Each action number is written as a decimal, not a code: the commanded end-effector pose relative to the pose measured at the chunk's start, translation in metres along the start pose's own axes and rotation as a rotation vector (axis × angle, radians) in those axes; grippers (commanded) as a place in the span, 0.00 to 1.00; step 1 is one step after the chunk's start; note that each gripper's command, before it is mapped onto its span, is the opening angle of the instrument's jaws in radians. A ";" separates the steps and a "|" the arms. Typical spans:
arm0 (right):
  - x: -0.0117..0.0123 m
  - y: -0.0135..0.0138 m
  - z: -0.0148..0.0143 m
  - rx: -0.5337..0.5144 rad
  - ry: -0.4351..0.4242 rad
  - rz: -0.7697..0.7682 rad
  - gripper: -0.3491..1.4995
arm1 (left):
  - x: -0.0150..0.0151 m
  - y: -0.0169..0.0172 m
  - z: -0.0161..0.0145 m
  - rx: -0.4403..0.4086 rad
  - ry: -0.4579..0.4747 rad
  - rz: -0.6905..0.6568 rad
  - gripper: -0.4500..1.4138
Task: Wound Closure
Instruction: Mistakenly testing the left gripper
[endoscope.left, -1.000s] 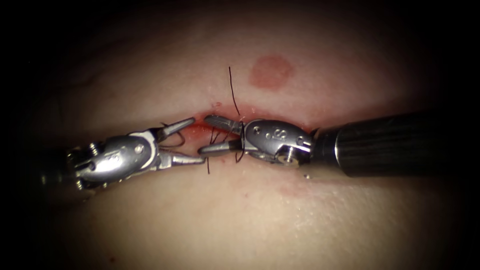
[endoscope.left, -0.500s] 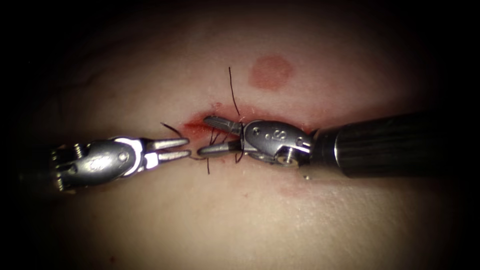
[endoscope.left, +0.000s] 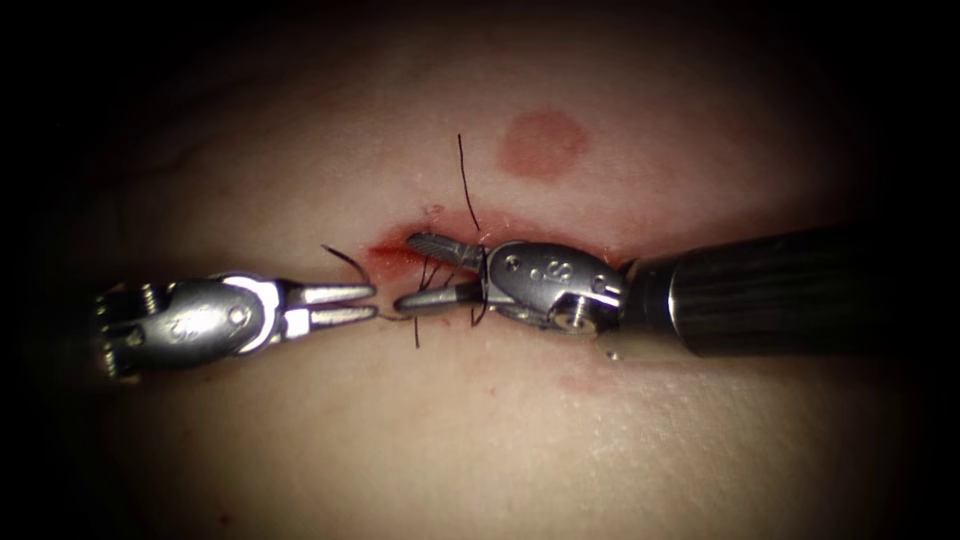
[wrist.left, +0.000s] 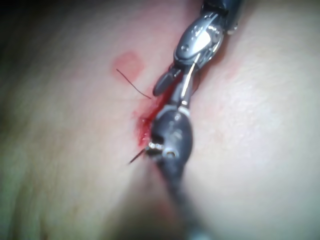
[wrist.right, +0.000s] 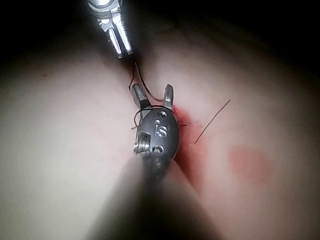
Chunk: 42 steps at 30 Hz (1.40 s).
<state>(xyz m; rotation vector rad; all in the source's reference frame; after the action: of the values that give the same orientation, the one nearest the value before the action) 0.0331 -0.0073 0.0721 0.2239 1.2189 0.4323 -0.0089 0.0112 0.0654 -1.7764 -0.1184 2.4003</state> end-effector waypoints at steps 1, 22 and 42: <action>-0.0005 -0.0003 0.0006 0.003 0.001 0.001 0.64 | -0.0004 0.0000 0.0009 -0.002 0.003 -0.014 0.05; -0.0005 -0.0001 0.0010 -0.001 0.000 0.002 0.64 | -0.0014 -0.0008 0.0028 0.088 -0.038 -0.158 0.56; -0.0004 -0.0001 0.0009 0.001 0.000 0.002 0.64 | -0.0015 -0.0007 -0.0008 -0.016 0.062 -0.018 0.05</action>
<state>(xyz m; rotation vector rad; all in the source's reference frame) 0.0333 -0.0071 0.0721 0.2232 1.2187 0.4337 -0.0071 0.0118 0.0658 -1.8509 -0.1393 2.3447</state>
